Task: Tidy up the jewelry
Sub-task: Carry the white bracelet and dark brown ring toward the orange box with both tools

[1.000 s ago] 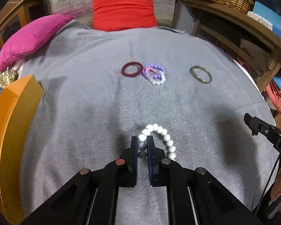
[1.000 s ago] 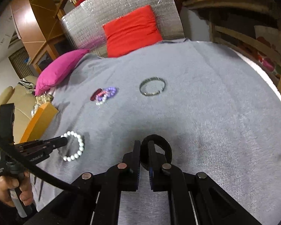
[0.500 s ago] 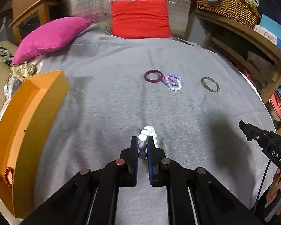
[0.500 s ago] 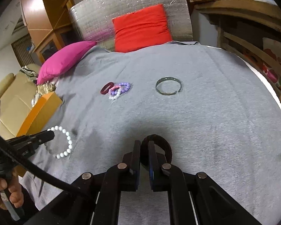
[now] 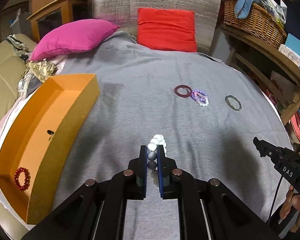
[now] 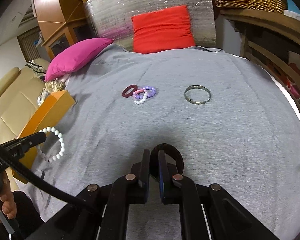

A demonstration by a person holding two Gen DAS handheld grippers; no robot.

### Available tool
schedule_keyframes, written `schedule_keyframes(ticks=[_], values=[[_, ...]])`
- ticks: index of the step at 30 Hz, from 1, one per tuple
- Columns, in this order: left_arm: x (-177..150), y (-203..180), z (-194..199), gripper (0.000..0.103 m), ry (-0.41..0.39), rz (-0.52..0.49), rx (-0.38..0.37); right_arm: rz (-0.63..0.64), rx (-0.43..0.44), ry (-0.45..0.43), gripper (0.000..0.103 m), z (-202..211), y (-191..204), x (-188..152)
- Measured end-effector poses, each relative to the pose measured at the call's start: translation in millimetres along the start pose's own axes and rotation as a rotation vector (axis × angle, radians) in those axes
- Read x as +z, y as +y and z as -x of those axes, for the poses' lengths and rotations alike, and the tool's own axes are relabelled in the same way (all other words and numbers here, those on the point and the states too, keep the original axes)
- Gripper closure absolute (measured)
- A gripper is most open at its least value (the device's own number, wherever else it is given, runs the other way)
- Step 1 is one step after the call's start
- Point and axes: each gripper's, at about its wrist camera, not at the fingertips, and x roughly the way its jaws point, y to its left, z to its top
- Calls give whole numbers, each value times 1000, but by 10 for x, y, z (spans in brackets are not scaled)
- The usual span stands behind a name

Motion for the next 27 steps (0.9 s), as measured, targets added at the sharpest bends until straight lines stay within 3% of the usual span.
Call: schedule_keyframes(ticks=[27], values=[[-156, 956, 407, 94, -74, 191, 93, 119, 85, -7, 95, -73, 794, 202]])
